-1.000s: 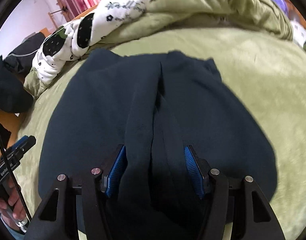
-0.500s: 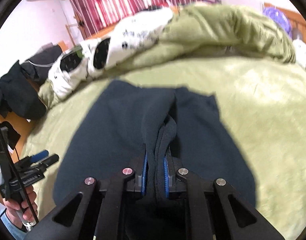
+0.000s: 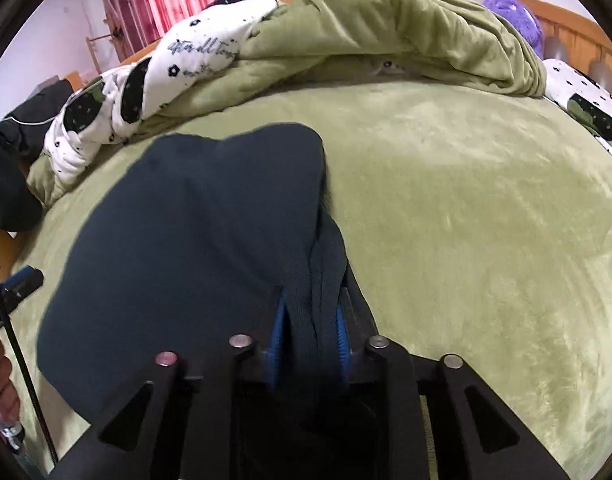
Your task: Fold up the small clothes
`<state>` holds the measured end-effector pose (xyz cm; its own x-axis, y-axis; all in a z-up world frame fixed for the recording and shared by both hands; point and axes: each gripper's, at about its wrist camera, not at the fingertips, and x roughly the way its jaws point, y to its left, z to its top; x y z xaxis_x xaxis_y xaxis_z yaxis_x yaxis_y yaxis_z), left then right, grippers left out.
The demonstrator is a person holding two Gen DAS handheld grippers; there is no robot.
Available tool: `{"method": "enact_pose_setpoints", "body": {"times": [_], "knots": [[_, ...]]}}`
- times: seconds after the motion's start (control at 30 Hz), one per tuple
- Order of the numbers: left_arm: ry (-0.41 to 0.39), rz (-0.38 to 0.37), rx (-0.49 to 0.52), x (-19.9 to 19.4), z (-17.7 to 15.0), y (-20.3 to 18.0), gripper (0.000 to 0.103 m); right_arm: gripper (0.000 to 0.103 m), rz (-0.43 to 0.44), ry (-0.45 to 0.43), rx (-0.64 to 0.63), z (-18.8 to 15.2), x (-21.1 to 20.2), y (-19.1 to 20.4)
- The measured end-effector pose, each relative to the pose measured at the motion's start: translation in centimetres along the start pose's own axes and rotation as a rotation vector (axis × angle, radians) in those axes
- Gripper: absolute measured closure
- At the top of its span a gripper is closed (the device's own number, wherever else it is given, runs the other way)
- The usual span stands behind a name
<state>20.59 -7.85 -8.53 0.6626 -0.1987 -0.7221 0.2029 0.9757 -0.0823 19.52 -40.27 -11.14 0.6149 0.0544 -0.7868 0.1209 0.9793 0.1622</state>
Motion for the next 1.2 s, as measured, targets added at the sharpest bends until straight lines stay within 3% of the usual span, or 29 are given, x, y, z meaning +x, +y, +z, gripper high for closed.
{"method": "enact_pose_setpoints", "body": {"times": [0.23,0.33,0.43,0.5,0.8,1.03,1.2], "knots": [[0.047,-0.041,0.007,1.0,-1.1,-1.3,0.038,0.074,-0.019,-0.104,-0.042,-0.1,-3.3,0.0],[0.048,-0.035,0.024,0.8,-1.9,-1.7,0.038,0.074,-0.002,-0.087,-0.075,-0.7,-3.1,0.5],[0.061,-0.037,0.036,0.9,-2.6,-1.9,0.038,0.074,-0.065,-0.039,-0.103,-1.3,-1.7,0.3],[0.060,-0.019,0.055,1.0,-3.1,-2.2,0.038,0.074,-0.060,-0.009,-0.067,-1.6,-1.1,-0.6],[0.011,0.008,0.073,0.6,-1.9,-1.7,0.038,0.074,0.010,-0.064,0.010,1.9,-3.0,-0.9],[0.000,0.025,0.030,1.8,0.0,-0.2,0.038,0.074,0.019,0.011,0.015,5.7,0.4,1.1],[0.008,0.004,0.015,2.9,0.0,0.2,0.038,0.079,-0.010,0.090,0.005,6.3,4.6,1.6]]}}
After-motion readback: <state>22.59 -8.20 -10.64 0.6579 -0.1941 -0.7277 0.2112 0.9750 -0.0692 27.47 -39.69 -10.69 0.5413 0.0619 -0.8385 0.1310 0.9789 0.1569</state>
